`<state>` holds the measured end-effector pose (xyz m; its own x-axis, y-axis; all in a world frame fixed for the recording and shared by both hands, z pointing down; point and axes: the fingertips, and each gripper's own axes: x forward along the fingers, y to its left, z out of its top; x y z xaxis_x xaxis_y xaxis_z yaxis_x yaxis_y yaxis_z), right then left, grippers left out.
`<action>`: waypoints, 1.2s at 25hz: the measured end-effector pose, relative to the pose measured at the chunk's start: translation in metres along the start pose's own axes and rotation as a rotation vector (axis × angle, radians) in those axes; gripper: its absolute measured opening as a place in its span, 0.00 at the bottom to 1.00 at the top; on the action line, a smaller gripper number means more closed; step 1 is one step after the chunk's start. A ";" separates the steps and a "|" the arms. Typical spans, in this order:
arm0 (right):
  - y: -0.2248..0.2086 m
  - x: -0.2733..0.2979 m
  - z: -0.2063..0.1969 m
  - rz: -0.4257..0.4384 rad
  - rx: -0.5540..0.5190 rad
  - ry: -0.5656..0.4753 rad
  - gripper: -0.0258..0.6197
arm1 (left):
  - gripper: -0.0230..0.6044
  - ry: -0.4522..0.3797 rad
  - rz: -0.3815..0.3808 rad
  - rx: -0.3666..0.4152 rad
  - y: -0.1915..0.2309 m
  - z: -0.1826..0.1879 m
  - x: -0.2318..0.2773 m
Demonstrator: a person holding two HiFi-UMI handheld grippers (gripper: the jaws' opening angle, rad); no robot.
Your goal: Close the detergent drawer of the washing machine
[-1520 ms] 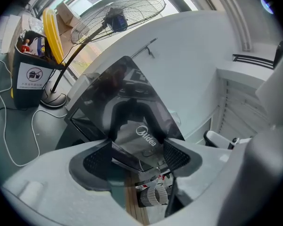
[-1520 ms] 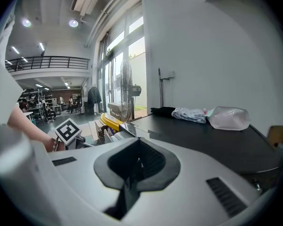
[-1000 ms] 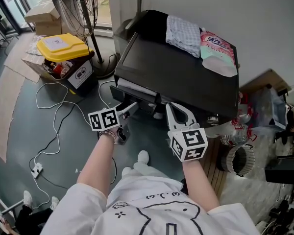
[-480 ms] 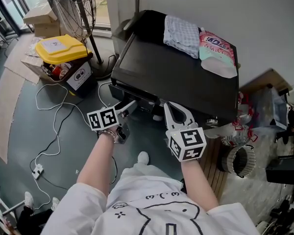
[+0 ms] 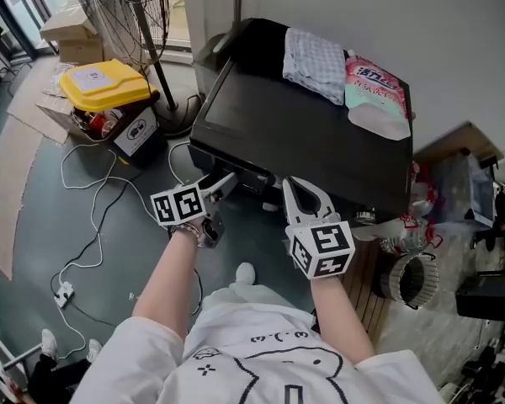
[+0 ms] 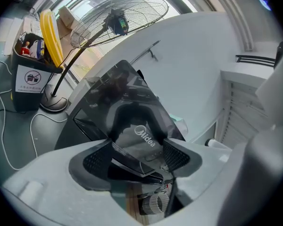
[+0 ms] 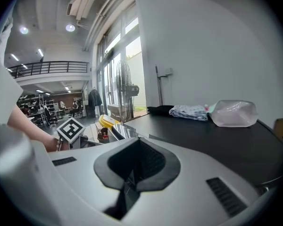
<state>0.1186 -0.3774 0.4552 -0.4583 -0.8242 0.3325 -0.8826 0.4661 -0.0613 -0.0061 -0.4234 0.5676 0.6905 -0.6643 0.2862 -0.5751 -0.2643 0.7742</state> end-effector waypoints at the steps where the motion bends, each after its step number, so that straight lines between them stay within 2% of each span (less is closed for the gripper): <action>1: -0.001 0.001 0.000 -0.001 0.001 -0.001 0.04 | 0.57 0.003 -0.003 0.002 0.000 0.000 0.000; 9: -0.004 0.012 0.007 0.002 -0.001 -0.011 0.04 | 0.58 0.019 -0.002 0.016 0.004 0.002 0.004; 13: -0.006 0.013 0.009 -0.001 -0.005 -0.013 0.04 | 0.58 0.014 0.035 0.038 0.006 0.010 0.013; 19: -0.010 0.011 0.009 -0.005 -0.004 -0.013 0.04 | 0.58 0.033 0.033 0.056 0.006 0.013 0.016; 27: 0.000 -0.001 0.016 0.011 -0.023 -0.035 0.04 | 0.58 0.025 0.174 0.097 0.005 0.010 0.007; 30: 0.003 -0.011 0.019 0.006 -0.030 -0.047 0.04 | 0.58 -0.012 0.190 0.119 -0.001 0.018 -0.003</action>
<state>0.1191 -0.3732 0.4333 -0.4686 -0.8354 0.2872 -0.8766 0.4799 -0.0344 -0.0157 -0.4341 0.5561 0.5595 -0.7184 0.4133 -0.7426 -0.2131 0.6349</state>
